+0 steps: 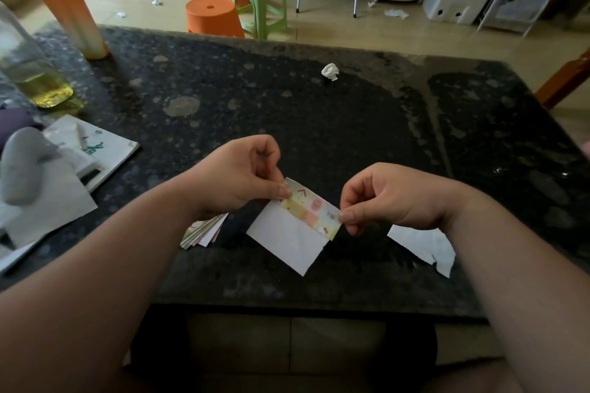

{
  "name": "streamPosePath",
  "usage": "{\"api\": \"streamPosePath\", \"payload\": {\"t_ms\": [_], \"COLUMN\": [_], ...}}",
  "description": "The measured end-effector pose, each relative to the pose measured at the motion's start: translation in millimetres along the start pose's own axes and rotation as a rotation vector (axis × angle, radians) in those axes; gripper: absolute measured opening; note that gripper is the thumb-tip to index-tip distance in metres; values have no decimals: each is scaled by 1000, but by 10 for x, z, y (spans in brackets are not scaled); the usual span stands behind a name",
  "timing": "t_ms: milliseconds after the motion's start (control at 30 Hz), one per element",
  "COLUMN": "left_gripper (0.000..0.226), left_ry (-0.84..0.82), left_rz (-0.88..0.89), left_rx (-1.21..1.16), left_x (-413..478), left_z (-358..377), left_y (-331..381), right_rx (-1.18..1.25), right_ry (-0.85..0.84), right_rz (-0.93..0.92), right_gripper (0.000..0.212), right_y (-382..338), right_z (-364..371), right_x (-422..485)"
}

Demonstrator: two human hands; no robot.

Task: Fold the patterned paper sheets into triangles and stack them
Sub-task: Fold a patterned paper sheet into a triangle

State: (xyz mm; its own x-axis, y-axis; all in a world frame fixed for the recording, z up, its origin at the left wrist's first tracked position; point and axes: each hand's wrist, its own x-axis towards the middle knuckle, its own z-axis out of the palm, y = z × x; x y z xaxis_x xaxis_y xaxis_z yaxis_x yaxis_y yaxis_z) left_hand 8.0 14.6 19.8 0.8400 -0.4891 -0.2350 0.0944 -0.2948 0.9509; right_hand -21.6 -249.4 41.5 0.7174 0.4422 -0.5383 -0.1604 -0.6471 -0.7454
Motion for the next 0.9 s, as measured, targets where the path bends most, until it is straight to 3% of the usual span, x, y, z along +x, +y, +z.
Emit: {"api": "streamPosePath", "payload": {"t_ms": [100,233,367,533,733,900], "left_gripper": [32,31,34,30,40,21], "left_ry": [70,98,103,154,59,-69], "left_rz": [-20,-32,-42,-78,-186,-321], "left_rx": [-155,-272,-237,-178,-283,-265], "left_x": [-16,-5,30,49,29,-11], "left_z": [-70,-63,80,194,159,206], "left_y": [-32,-42,-15,-6,-2,-1], "right_rx": [29,330,562,321,267,189], "right_ry": [64,191,53,115,237,246], "right_rz": [-27,-100,-69,-18,11,23], "right_gripper": [10,13,35,12,15,21], "right_y": [105,175,144,71,110,83], "right_z": [-39,-100,-34,89,87,96], "right_x": [-35,-53,-14,53,78,90]}}
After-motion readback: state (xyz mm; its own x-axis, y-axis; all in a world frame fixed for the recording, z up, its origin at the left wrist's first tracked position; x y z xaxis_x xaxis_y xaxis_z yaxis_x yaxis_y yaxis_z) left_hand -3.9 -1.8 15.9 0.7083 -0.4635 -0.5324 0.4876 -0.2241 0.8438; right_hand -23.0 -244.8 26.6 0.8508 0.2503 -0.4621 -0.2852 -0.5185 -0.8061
